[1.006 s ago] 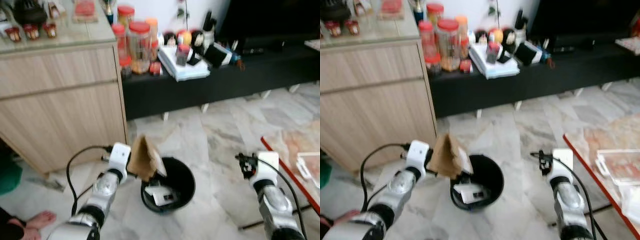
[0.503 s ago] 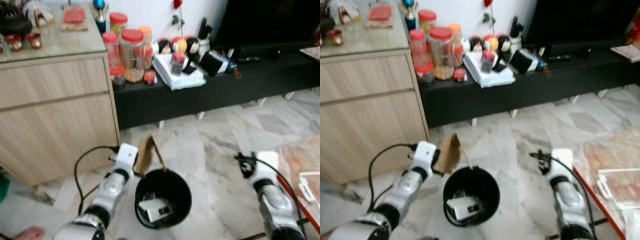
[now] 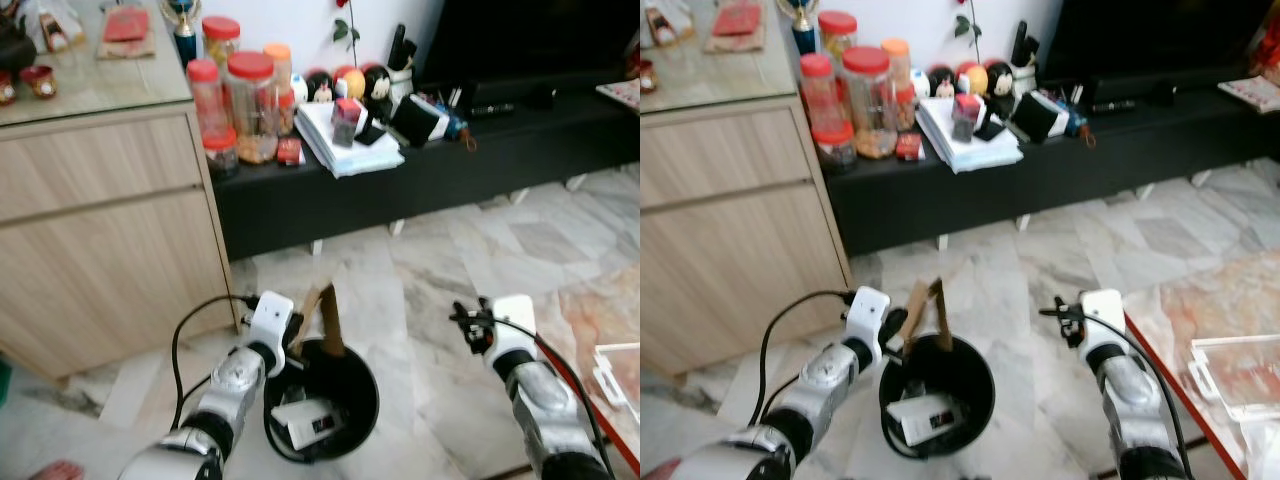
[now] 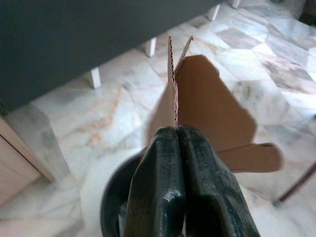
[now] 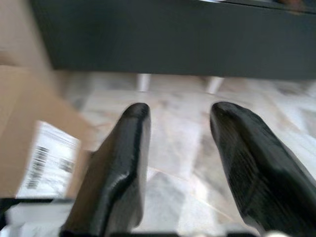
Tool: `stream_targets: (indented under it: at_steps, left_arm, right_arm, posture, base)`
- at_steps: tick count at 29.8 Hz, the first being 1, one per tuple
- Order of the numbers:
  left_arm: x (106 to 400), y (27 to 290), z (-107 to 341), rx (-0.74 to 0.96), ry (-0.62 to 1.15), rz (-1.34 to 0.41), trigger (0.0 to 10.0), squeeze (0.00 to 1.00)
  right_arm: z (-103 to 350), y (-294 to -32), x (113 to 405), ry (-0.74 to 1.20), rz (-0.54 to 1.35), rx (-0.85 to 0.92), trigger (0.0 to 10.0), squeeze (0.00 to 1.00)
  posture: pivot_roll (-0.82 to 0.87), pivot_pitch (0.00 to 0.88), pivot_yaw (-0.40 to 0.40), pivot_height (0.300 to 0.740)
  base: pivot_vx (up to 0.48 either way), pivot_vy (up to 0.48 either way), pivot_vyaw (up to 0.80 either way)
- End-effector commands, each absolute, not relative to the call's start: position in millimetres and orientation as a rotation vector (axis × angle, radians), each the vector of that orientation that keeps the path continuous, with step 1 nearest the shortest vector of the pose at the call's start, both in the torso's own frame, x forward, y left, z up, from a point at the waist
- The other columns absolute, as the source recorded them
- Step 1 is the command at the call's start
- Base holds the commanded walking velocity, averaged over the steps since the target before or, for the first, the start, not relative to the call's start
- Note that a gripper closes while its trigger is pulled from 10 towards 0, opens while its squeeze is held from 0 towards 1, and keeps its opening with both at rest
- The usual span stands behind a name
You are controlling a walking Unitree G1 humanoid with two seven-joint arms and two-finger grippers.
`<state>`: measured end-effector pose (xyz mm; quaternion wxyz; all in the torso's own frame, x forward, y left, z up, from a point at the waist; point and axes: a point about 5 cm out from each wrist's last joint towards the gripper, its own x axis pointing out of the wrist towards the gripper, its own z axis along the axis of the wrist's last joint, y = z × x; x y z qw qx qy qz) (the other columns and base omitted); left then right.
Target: Picking trash to rubbish bin
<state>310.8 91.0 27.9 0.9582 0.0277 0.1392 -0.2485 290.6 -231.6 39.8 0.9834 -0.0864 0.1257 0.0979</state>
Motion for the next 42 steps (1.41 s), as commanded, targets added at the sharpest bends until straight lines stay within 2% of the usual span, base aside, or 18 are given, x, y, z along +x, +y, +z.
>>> stream_targets:
  at_steps: [1,9,31,32,42]
  left_arm:
    - [308.7,87.2,24.4,0.050,0.315,-0.526,10.0,0.00]
    - [308.0,95.0,17.6,0.038,0.380,-0.456,10.0,0.00]
    - [309.7,89.0,19.0,0.034,0.389,-0.447,10.0,0.00]
    - [309.7,88.9,19.0,0.034,0.389,-0.447,10.0,1.00]
    - [308.6,88.1,18.2,0.023,0.391,-0.456,10.0,1.00]
  right_arm:
    - [39.9,-232.8,288.4,0.279,0.225,-0.192,10.0,0.00]
    - [45.8,-214.7,286.3,0.312,0.367,-0.207,10.0,0.00]
    - [56.6,-203.5,280.0,0.327,0.445,-0.202,10.0,0.00]
    - [56.7,-203.1,279.8,0.328,0.449,-0.202,10.0,0.00]
    - [58.9,-199.9,278.2,0.333,0.463,-0.201,10.0,0.00]
  posture:
    - [0.05,0.118,-0.089,0.740]
    - [0.04,0.124,-0.093,0.740]
    - [0.02,0.136,-0.108,0.740]
    - [0.02,0.136,-0.108,0.740]
    - [0.02,0.135,-0.109,0.740]
  base:
    - [0.000,0.000,0.00]
    - [0.000,0.000,0.00]
    - [0.000,0.000,0.00]
    - [0.000,0.000,0.00]
    - [0.000,0.000,0.00]
